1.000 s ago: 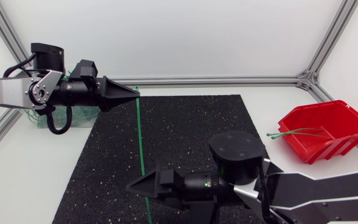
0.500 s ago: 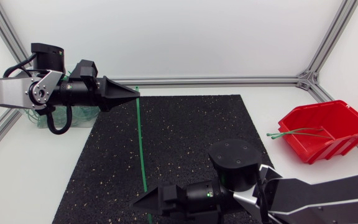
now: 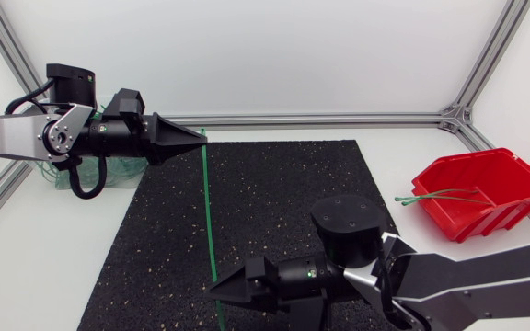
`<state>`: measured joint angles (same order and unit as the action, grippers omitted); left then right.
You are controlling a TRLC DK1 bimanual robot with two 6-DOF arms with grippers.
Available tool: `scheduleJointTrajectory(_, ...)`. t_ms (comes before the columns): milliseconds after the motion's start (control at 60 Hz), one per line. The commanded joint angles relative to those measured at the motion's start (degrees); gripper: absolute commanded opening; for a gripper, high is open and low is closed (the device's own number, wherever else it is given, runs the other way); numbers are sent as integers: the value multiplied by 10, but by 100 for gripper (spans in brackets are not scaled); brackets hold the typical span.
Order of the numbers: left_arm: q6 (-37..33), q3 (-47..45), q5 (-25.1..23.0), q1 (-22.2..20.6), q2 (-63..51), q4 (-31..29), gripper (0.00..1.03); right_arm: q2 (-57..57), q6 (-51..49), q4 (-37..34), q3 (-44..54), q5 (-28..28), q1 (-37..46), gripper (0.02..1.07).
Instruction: Take a green cable tie from the red box, thread the tail through the head to close it, then place it in the transparent bin on the left.
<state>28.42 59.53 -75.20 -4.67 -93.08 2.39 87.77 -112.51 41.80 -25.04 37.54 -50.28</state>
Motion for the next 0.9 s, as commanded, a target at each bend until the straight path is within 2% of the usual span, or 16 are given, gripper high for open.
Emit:
scheduleJointTrajectory(0,-7,10,-11,-5,-15,-4,4,9,-1,-1,-3,4,4,26)
scheduleJointTrajectory(400,-7,6,-12,-4,-8,-5,4,7,12,-2,3,3,9,26)
scheduleJointTrajectory(483,-7,4,-12,-4,-6,-5,4,3,12,-4,5,1,9,11)
scheduleJointTrajectory(517,-7,3,-12,-4,-5,-5,4,3,12,-5,6,0,9,8)
scheduleJointTrajectory(733,-10,-2,-11,-7,-2,-5,4,-5,15,-12,9,-3,8,8)
scheduleJointTrajectory(833,-16,-9,-11,-7,8,-5,4,-36,32,-48,13,3,6,8)
scheduleJointTrajectory(883,-18,-13,-11,-8,13,-5,4,-60,39,-108,8,4,2,8)
